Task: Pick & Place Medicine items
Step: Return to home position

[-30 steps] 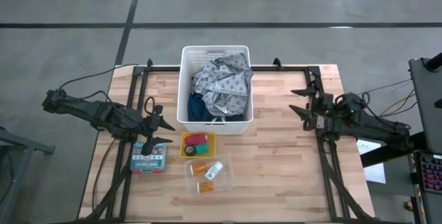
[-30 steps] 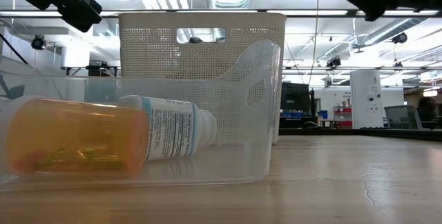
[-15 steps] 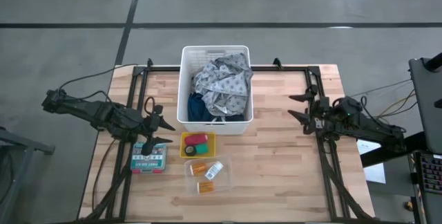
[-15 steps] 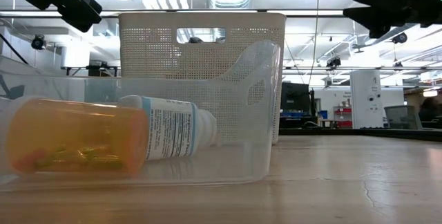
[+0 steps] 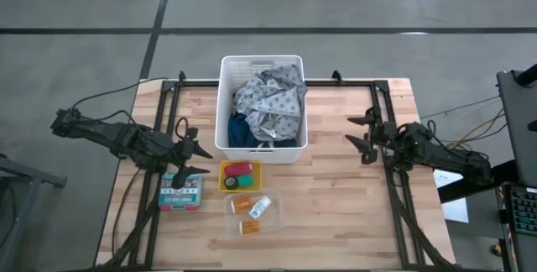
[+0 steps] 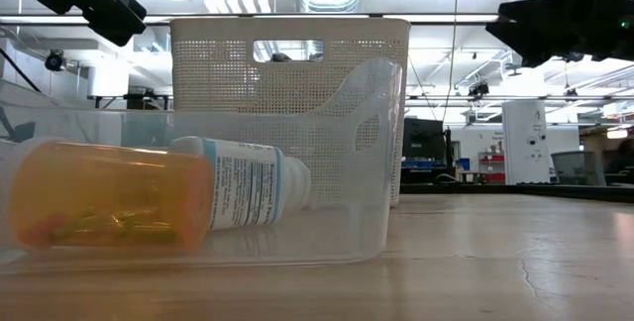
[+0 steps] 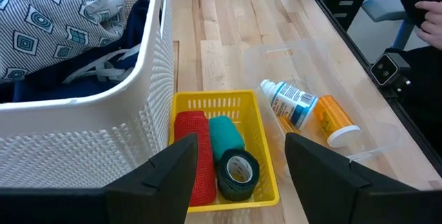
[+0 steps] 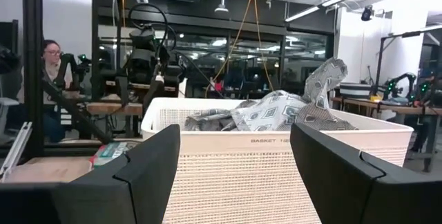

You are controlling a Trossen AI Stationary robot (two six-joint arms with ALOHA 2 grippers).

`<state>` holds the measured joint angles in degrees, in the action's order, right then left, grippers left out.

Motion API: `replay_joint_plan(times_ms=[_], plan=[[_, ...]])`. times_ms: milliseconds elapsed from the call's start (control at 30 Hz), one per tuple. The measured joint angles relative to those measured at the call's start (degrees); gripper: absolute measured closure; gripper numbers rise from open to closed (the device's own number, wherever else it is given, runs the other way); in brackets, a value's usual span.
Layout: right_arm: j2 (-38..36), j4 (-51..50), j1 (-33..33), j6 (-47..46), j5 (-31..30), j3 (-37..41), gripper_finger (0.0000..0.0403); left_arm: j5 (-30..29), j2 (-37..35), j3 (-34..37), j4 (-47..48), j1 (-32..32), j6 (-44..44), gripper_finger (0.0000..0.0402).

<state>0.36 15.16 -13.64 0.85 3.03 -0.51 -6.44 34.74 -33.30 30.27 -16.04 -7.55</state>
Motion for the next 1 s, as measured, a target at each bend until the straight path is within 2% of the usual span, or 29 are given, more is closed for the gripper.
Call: replay_joint_plan(times_ms=[1000], plan=[[0.13,-8.70,0.01,3.81,-0.02,0.00,0.0131,0.00,0.00,0.00,0.01,0.00,0.00,0.0176]])
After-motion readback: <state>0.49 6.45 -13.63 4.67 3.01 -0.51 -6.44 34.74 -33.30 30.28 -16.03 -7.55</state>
